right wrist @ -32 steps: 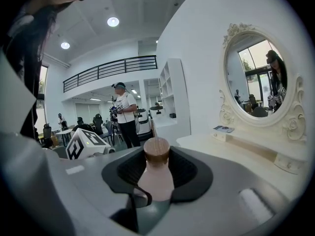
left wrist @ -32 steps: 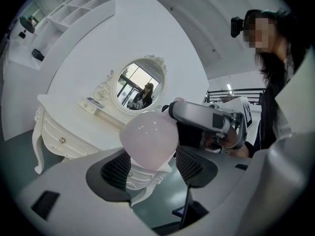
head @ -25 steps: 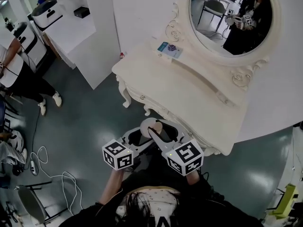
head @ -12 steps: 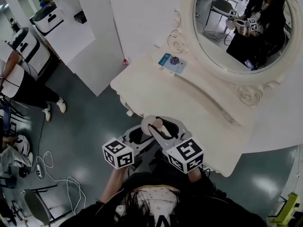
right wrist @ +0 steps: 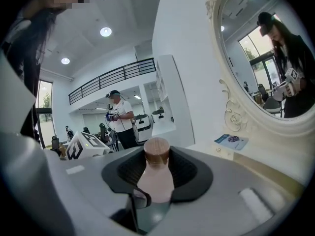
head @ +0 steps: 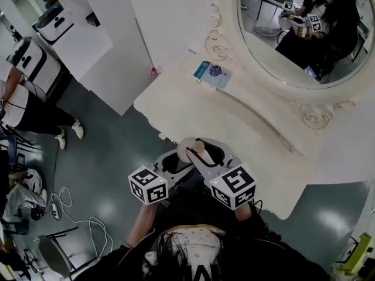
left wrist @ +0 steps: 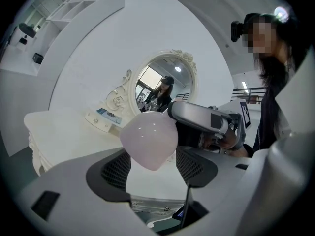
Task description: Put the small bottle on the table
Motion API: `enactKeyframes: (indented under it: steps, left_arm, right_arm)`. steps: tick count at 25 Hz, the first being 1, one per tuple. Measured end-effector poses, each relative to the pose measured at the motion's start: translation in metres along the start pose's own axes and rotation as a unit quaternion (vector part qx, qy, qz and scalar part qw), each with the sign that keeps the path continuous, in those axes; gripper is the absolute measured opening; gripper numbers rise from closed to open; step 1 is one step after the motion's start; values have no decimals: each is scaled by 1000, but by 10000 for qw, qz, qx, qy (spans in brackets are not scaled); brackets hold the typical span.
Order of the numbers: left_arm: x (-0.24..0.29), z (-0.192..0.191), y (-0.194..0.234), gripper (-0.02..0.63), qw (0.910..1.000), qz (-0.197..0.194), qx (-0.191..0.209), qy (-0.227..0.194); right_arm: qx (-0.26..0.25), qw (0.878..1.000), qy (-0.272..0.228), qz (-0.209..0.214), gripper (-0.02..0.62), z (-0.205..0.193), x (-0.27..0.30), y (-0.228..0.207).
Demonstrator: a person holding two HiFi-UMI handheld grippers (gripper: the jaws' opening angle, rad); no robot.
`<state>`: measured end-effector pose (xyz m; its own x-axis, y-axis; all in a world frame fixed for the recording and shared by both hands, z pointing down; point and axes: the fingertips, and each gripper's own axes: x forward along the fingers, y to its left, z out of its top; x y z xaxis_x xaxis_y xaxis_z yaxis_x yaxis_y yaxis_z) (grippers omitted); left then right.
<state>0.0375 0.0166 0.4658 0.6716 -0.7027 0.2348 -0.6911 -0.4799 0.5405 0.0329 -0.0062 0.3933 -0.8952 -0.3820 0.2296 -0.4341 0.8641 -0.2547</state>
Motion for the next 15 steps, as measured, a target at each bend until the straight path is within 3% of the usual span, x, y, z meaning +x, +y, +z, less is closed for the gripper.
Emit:
enactKeyframes:
  steps: [8,15]
  left_arm:
    - [6,1,21,272,9997,-119,-63,178]
    - [20,25,60,272,9982,-404,-73,430]
  right_arm:
    - [27,9998,135,-157,150,-5,19,-11]
    - [179,9983,174,-520,150,7,57,-39]
